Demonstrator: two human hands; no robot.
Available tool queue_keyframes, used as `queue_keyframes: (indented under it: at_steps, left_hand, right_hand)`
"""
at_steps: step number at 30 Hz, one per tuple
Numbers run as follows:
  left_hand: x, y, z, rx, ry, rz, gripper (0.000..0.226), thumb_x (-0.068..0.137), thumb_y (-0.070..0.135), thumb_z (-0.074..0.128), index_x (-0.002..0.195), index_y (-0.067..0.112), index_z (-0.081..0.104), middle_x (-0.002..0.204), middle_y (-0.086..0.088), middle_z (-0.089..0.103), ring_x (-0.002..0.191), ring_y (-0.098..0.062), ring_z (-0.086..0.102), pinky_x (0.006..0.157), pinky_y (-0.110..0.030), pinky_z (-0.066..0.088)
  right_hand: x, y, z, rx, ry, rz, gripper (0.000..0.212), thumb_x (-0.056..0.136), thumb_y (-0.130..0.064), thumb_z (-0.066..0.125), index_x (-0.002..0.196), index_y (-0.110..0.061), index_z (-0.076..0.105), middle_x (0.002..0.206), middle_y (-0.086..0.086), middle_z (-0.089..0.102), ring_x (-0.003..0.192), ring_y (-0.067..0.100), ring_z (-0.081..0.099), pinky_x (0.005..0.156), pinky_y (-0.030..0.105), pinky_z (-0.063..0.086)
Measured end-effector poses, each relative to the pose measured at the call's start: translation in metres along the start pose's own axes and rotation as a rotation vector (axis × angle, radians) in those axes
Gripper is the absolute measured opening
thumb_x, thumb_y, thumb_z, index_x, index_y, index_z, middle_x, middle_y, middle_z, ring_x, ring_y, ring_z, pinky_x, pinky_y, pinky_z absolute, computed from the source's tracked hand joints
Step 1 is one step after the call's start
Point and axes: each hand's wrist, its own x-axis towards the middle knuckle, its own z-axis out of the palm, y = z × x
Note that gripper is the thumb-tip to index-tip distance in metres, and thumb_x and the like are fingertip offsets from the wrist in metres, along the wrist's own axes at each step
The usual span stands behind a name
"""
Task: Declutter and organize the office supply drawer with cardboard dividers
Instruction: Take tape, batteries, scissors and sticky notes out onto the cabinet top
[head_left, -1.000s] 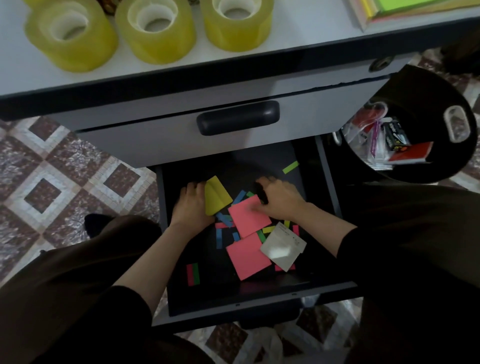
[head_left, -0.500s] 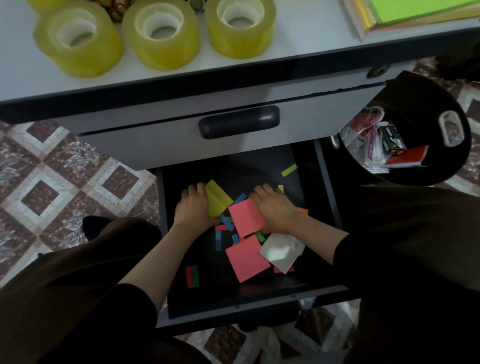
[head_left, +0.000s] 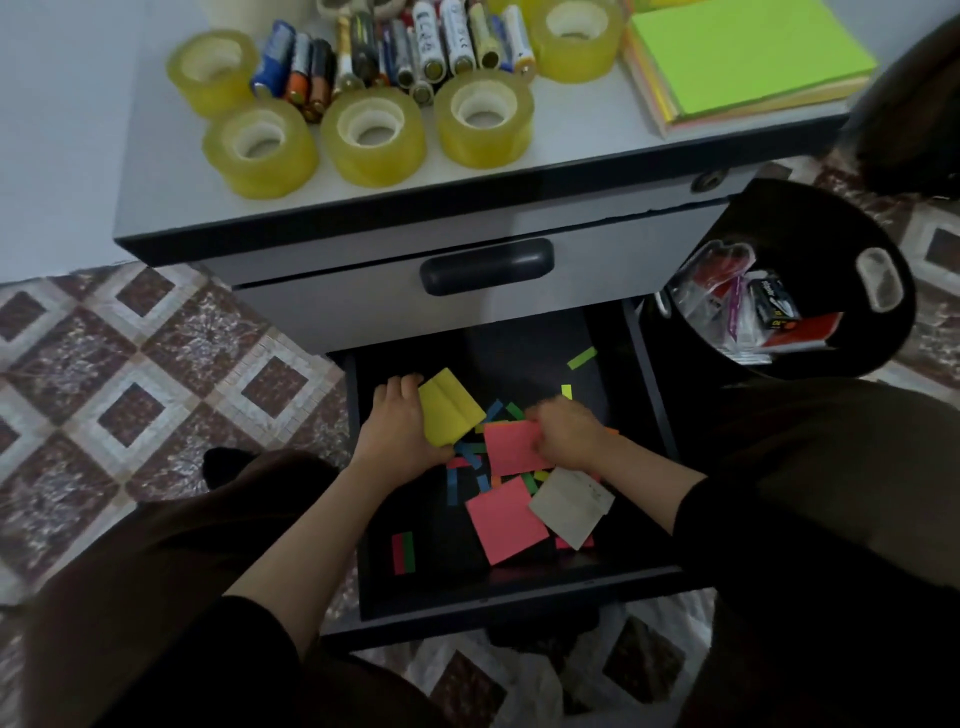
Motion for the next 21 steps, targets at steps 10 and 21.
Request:
queue_keyframes:
  at_steps: [10,21]
  left_hand:
    - [-0.045,0.022,-0.042,0.074,0.12,0.162,0.084,0.06,0.045,0.074,0.119,-0.01,0.052,0.112,-0.025,0.058,0.104,-0.043,0.053,0.091,-0.047,0.038]
    - [-0.084,0.062,-0.105,0.007,0.346,0.243,0.093,0.052,0.06,0.048,0.122,0.0,0.055,0.113,-0.02,0.053,0.106,-0.037,0.047,0.09,-0.038,0.038]
  right_hand:
    - [-0.05,-0.006,-0.06,0.31,0.233,-0.056,0.006,0.084,-0.01,0.066,0.088,-0.006,0.068,0.08,0.006,0.061,0.076,0.017,0.058,0.066,0.023,0.043]
    - [-0.138,0.002,-0.129,0.768,0.589,-0.186,0.021,0.088,-0.001,0.06,0.106,-0.009,0.066,0.042,-0.011,0.045,0.047,-0.002,0.047,0.055,0.009,0.039]
